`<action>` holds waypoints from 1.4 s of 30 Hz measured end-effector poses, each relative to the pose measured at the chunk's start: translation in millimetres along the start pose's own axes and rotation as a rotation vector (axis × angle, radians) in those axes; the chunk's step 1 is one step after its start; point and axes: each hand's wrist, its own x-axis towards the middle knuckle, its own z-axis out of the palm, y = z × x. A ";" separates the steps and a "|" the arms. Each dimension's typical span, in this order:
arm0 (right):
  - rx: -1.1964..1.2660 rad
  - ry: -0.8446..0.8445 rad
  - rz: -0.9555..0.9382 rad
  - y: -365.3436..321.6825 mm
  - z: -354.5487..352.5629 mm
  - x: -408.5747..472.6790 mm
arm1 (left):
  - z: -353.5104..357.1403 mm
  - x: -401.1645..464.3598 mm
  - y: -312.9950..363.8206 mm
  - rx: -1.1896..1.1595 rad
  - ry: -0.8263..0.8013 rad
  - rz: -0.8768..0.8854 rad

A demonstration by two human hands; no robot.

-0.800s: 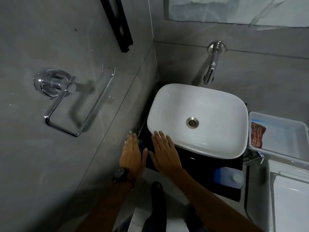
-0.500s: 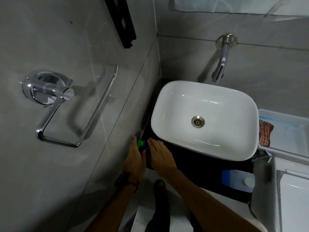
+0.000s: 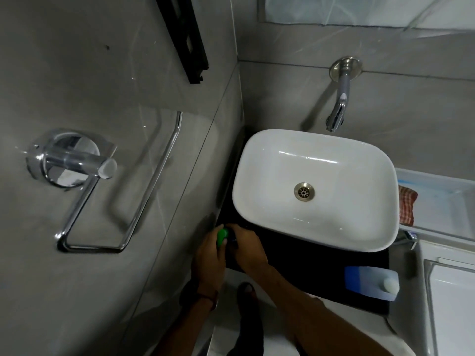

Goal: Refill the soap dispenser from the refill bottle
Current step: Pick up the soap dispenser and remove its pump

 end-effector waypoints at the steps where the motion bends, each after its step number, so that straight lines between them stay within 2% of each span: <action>1: -0.014 0.015 -0.004 0.4 -6.2 -5.7 | -2.4 -2.5 3.1 -0.009 -0.006 0.030; 6: -0.028 0.141 -0.051 -2.2 -58.1 -46.3 | -15.9 -9.5 40.4 -0.082 -0.053 0.193; 13: 0.076 0.281 -0.072 -11.0 -149.3 -98.5 | -15.3 -10.4 142.9 -0.207 -0.048 0.309; 19: 0.161 0.425 -0.062 -11.7 -204.4 -124.7 | -5.0 -20.8 205.1 -0.426 -0.315 0.388; 22: 0.217 0.484 -0.017 -9.5 -228.6 -135.7 | -0.4 -24.8 223.5 -0.368 -0.257 0.438; 27: 0.168 0.539 0.002 -2.6 -250.5 -152.5 | 4.1 -17.0 241.8 -0.356 -0.106 0.513; 35: 0.088 0.576 -0.087 -11.0 -258.1 -163.7 | 9.9 -17.0 272.7 -0.392 -0.351 0.531; 37: 0.120 0.593 -0.075 -9.8 -258.9 -161.5 | 8.8 -21.1 275.1 -0.375 -0.348 0.549; 42: 0.162 0.578 -0.010 -5.4 -263.8 -157.3 | 4.3 -17.7 260.1 -0.324 -0.200 0.528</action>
